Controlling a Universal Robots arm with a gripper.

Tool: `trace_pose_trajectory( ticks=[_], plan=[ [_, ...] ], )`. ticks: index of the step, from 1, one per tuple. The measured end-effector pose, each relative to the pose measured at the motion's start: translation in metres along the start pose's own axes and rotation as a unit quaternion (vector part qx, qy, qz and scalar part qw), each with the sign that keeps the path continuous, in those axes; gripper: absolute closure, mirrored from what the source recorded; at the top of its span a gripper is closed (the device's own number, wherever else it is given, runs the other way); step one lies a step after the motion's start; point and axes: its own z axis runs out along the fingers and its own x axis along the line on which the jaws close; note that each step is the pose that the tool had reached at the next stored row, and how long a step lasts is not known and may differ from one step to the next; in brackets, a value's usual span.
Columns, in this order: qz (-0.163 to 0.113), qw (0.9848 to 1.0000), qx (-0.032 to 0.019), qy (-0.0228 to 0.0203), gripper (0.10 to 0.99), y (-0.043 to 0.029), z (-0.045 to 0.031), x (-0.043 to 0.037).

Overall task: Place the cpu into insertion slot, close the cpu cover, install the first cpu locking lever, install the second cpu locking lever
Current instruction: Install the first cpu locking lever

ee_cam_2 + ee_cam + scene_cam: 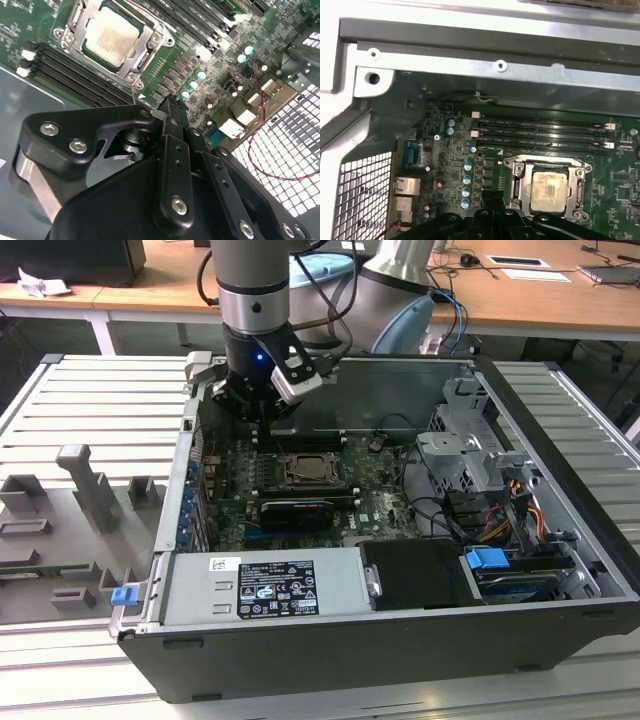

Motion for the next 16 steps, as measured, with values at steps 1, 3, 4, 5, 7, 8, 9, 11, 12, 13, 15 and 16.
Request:
trace_pose_trajectory(
  ticks=[1, 3, 4, 5, 7, 8, 9, 11, 12, 13, 15, 16],
  plan=[
    [0.0, 1.0, 0.0, 0.0, 0.98, 0.0001, 0.0003, 0.0017],
    [0.0, 1.0, -0.0003, 0.0, 0.98, 0.0035, 0.0015, 0.0086],
    [0.0, 1.0, -0.0003, -0.0001, 0.98, 0.0052, 0.0018, 0.0085],
    [0.0, 1.0, -0.0003, -0.0001, 0.98, 0.0071, 0.002, 0.0083],
    [0.0, 1.0, -0.0003, -0.0001, 0.98, 0.014, 0.0028, 0.0078],
    [0.0, 1.0, -0.0003, -0.0001, 0.98, 0.0168, 0.0033, 0.0076],
    [0.0, 1.0, -0.0003, -0.0001, 0.98, 0.0185, 0.0037, 0.0075],
    [0.001, 1.0, -0.0003, -0.0001, 0.98, 0.022, 0.0046, 0.007],
    [0.002, 1.0, -0.0003, -0.0001, 0.98, 0.0226, 0.0048, 0.0066],
    [0.004, 1.0, -0.0001, -0.0002, 0.98, 0.0226, 0.0048, 0.0064],
    [0.005, 1.0, -0.0002, -0.0002, 0.98, 0.0226, 0.005, 0.006],
    [0.005, 1.0, -0.0002, -0.0002, 0.98, 0.0229, 0.0051, 0.0048]
  ],
)
